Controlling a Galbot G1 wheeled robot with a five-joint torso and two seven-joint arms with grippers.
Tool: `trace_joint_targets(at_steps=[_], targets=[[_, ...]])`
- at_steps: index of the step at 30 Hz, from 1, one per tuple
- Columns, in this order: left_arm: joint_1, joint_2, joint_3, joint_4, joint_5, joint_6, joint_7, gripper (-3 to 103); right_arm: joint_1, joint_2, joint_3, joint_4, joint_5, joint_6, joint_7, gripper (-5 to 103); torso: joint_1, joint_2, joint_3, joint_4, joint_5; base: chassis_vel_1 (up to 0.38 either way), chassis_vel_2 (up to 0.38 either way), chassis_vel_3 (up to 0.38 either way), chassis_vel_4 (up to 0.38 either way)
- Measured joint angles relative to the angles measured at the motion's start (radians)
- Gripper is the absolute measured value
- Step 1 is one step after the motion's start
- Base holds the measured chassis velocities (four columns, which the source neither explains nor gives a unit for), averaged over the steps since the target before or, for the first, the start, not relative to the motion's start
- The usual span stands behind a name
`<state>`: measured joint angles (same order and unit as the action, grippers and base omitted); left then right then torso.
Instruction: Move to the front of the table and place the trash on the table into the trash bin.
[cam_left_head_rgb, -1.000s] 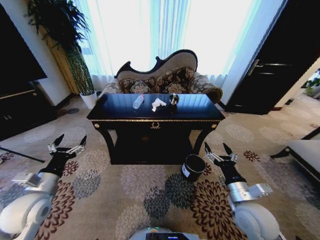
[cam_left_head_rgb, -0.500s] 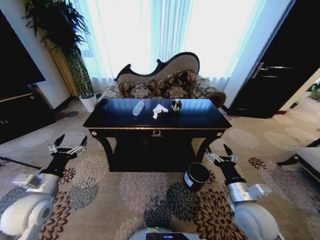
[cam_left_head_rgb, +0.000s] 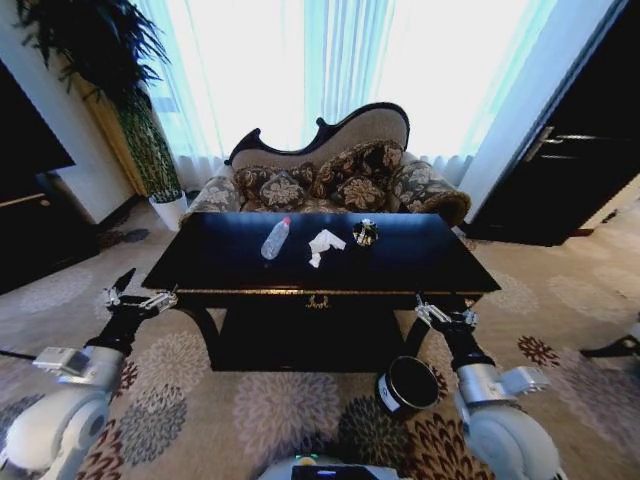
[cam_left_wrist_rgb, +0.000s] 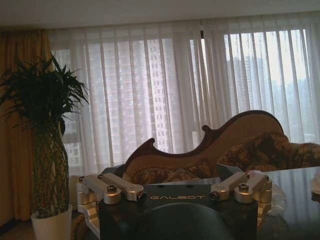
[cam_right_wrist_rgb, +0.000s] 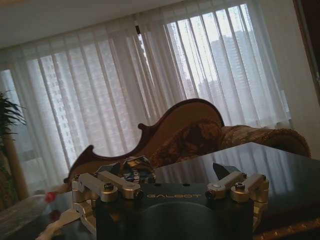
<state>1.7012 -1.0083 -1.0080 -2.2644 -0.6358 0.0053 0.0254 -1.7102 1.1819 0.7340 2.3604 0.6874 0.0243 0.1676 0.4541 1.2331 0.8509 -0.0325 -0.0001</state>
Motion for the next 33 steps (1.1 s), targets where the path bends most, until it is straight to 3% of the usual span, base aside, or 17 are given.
trace_joint_targets(at_steps=[8, 14, 24, 28, 33], targets=[[-0.011, 0.009, 0.030, 0.000, 0.011, 0.010, 0.000, 100, 0.008, 0.025, 0.001, 0.000, -0.050, -0.007, 0.022, 100, 0.000, 0.000, 0.000, 0.0002, -0.0002, -0.146, 0.154, 0.147, -0.136], [-0.050, 0.054, 0.093, 0.022, -0.012, 0.030, 0.011, 100, 0.008, 0.059, -0.004, 0.008, -0.056, 0.008, 0.021, 100, 0.000, 0.000, 0.000, 0.0001, -0.0003, -0.028, 0.014, 0.027, -0.022], [-0.202, 0.167, 0.255, 0.048, -0.072, 0.114, -0.026, 100, 0.010, 0.077, -0.008, 0.006, -0.053, 0.029, 0.007, 100, 0.000, 0.000, 0.000, 0.0000, -0.0001, 0.000, 0.000, 0.000, 0.000], [-0.293, 0.219, 0.357, 0.080, -0.172, 0.161, -0.061, 100, 0.007, 0.089, -0.002, 0.007, -0.047, 0.040, -0.004, 100, 0.000, 0.000, 0.000, 0.0000, -0.0002, 0.000, 0.000, 0.000, 0.000], [-0.396, 0.288, 0.469, 0.122, -0.206, 0.172, -0.069, 100, 0.007, 0.089, -0.005, 0.004, -0.049, 0.045, -0.010, 100, 0.000, 0.000, 0.000, 0.0001, -0.0001, 0.000, 0.000, 0.000, 0.000]])
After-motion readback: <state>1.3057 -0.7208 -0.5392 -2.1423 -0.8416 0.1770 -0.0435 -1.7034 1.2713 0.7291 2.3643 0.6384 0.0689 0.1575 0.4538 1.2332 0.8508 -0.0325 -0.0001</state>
